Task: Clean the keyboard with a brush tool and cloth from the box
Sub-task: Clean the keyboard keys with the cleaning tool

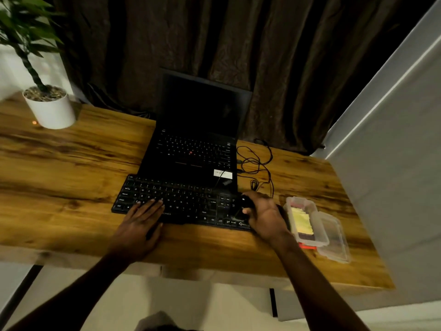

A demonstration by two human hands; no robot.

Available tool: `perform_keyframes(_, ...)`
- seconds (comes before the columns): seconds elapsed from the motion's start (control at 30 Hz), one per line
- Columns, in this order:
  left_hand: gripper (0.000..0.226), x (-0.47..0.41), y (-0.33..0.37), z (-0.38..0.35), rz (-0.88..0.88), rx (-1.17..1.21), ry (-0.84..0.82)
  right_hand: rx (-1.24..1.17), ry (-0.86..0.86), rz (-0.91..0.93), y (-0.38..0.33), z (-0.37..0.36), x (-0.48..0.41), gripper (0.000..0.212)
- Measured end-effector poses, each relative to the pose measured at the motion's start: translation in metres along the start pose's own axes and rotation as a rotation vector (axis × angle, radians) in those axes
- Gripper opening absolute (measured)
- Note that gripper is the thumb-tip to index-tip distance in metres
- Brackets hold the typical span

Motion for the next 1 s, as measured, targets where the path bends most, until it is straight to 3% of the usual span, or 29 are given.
perform_keyframes(0.13,0.063,0.0,0.0,0.0,-0.003,0.001,-0.001,-0.041,0.008,0.067,-0.017,-0.007,-0.009,0.048)
perform_keyframes(0.37,0.057,0.0,-0.003,-0.004,0.0,-0.007,0.007,0.135,-0.049,-0.089,0.013,0.008,-0.001,0.058)
perform_keyframes(0.63,0.055,0.0,0.001,0.001,-0.011,-0.029,0.018,-0.059,-0.025,0.058,-0.045,-0.011,-0.012,0.049)
perform_keyframes(0.83,0.055,0.0,0.002,0.001,-0.016,-0.025,0.042,0.104,-0.037,0.01,-0.019,0.006,-0.001,0.063)
perform_keyframes(1.0,0.054,0.001,0.001,0.0,-0.024,-0.026,0.043,0.165,-0.1,0.057,-0.047,-0.006,-0.004,0.058)
Point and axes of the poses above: each hand's wrist, its own x-axis away from the middle knuckle, its own z-axis out of the back of the hand, y = z × x, the point moved 3 cm from there along -x, towards the middle knuckle, and after that the axes turned 5 degrees about -y, right-handed, at the moved point
